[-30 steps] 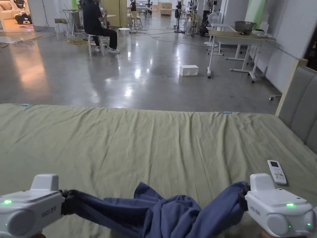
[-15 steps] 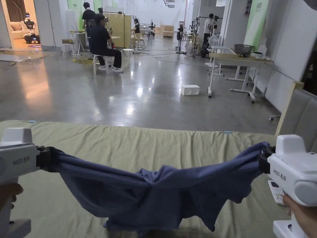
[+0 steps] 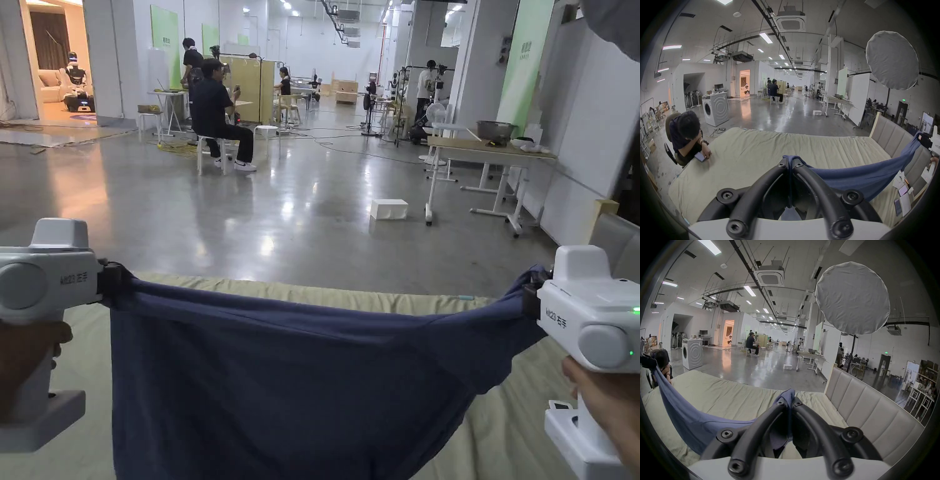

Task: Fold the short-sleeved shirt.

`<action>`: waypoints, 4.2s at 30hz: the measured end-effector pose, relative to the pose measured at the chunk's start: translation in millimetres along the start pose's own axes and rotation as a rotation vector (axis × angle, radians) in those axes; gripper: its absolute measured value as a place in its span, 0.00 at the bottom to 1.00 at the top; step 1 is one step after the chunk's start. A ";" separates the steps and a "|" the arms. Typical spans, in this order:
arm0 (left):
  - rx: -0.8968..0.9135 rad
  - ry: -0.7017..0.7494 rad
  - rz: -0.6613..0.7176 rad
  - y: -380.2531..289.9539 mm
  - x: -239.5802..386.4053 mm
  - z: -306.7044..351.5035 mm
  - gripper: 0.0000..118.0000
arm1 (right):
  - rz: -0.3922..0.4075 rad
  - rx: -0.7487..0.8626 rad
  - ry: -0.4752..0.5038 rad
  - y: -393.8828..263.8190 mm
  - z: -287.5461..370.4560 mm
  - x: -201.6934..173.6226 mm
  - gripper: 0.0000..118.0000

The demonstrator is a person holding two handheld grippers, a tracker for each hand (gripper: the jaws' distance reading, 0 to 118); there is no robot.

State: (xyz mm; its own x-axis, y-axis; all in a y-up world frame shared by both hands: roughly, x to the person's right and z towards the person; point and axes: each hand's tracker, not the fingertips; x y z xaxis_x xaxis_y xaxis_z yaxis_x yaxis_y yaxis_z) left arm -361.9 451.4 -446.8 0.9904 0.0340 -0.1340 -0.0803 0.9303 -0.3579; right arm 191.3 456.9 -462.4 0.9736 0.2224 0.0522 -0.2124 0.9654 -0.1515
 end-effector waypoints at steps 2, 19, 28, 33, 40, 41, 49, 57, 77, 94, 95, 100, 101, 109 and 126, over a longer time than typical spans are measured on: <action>0.002 0.006 0.001 6.4 1.6 -9.7 0.03 | -0.014 -0.003 -0.008 3.8 -12.5 0.8 0.03; 0.088 0.102 -0.047 111.1 14.4 -85.7 0.03 | -0.038 0.096 -0.047 105.7 -121.9 -5.4 0.03; 0.145 0.115 -0.055 159.0 20.1 -96.9 0.03 | -0.017 0.165 -0.095 146.2 -130.8 -7.6 0.03; 0.150 0.111 -0.076 156.1 22.5 -93.8 0.03 | -0.006 0.178 -0.106 151.2 -121.8 -6.3 0.03; 0.114 0.098 -0.050 111.0 17.2 -87.2 0.03 | 0.040 0.148 -0.087 111.6 -98.3 -15.6 0.03; 0.109 0.094 -0.048 99.8 16.1 -84.5 0.03 | 0.039 0.148 -0.087 102.5 -92.0 -17.1 0.03; 0.046 0.054 -0.021 17.6 1.2 -44.3 0.03 | 0.051 0.063 -0.050 31.3 -26.9 -18.9 0.03; 0.025 0.011 -0.036 -50.1 -13.6 28.1 0.03 | 0.031 -0.025 -0.013 -25.8 50.0 -5.6 0.03; -0.535 -0.027 -0.017 -287.1 -36.4 96.0 0.03 | -0.007 -0.599 0.126 -241.7 168.8 -25.5 0.03; -0.781 0.020 -0.017 -365.0 -36.0 36.3 0.10 | 0.034 -0.876 0.116 -348.1 136.6 -51.4 0.06; -0.760 0.031 -0.028 -360.8 -33.7 36.6 0.18 | 0.035 -0.863 0.105 -343.8 136.4 -52.5 0.11; -0.564 0.024 -0.054 -322.0 -2.8 46.5 0.59 | -0.031 -0.662 0.085 -300.9 134.9 -59.8 0.72; -0.515 0.005 -0.041 -313.2 5.7 47.4 0.59 | -0.050 -0.599 0.085 -290.8 134.1 -62.9 0.72; -0.169 -0.052 0.028 -264.3 52.5 45.9 0.38 | -0.173 -0.170 0.017 -234.0 129.6 -97.6 0.72; 0.203 0.028 -0.037 -228.0 38.4 16.4 0.04 | -0.074 0.137 0.005 -172.1 98.1 -126.6 0.00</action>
State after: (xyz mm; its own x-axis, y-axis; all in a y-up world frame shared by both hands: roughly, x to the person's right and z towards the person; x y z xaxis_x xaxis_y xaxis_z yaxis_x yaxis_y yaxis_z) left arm -303.7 246.6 -355.3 0.9885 -0.0090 -0.1513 -0.0170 0.9853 -0.1699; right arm 96.4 276.0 -346.2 0.9873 0.1493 0.0536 -0.1488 0.9888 -0.0116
